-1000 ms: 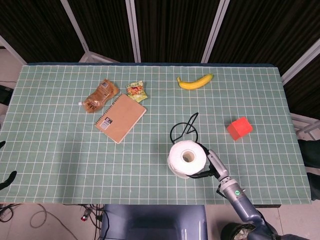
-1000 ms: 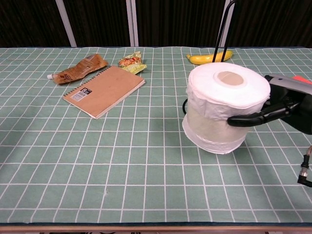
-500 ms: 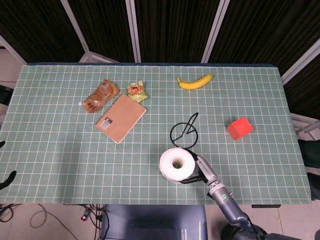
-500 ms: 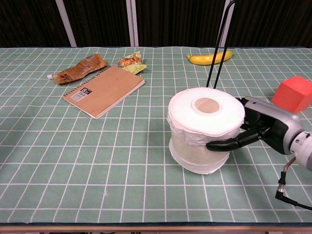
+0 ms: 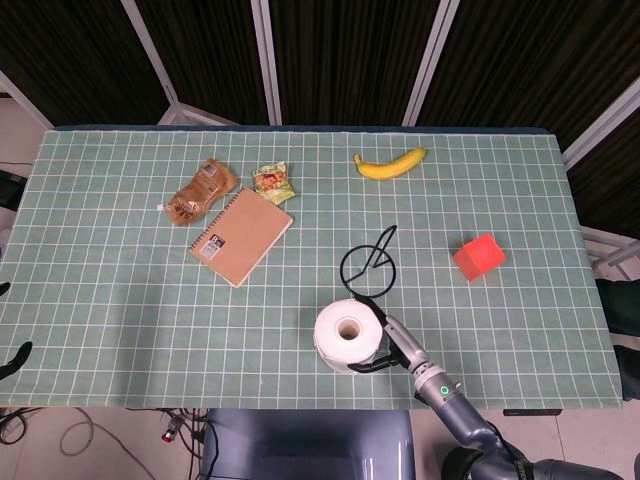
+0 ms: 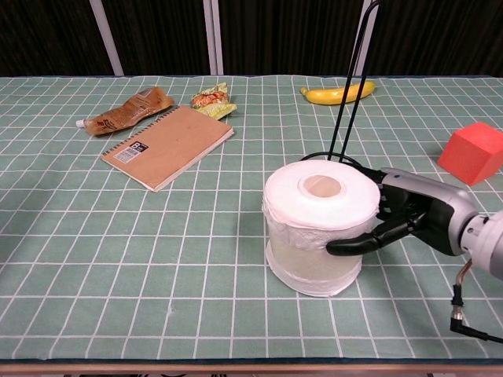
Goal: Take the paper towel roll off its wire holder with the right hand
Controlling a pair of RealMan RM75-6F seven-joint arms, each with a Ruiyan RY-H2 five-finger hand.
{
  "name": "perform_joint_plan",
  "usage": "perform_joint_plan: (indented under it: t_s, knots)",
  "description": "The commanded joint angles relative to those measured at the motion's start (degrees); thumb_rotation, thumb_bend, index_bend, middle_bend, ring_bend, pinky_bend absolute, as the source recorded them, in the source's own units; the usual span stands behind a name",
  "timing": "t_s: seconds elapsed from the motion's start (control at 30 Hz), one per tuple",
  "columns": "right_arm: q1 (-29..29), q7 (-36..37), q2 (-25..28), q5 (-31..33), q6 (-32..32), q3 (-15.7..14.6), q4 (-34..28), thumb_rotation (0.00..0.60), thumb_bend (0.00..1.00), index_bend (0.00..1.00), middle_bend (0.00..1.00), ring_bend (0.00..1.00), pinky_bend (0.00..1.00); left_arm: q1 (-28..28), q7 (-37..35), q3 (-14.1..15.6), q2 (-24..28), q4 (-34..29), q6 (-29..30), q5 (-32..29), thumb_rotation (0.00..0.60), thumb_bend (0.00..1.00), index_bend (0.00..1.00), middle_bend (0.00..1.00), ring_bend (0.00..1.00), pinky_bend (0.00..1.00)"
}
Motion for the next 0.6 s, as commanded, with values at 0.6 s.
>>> perform_joint_plan:
  t_s: [0.6]
  knots:
    - [-16.0, -7.1, 34.3, -20.2, 28.2, -7.4, -6.7, 0.600, 0.00, 0.00, 0.00, 0.00, 0.00, -0.2, 1.3, 0.1, -0.5, -0.2, -0.2, 0.0, 0.600, 0.22, 0.15, 0.00, 0.00, 0.03]
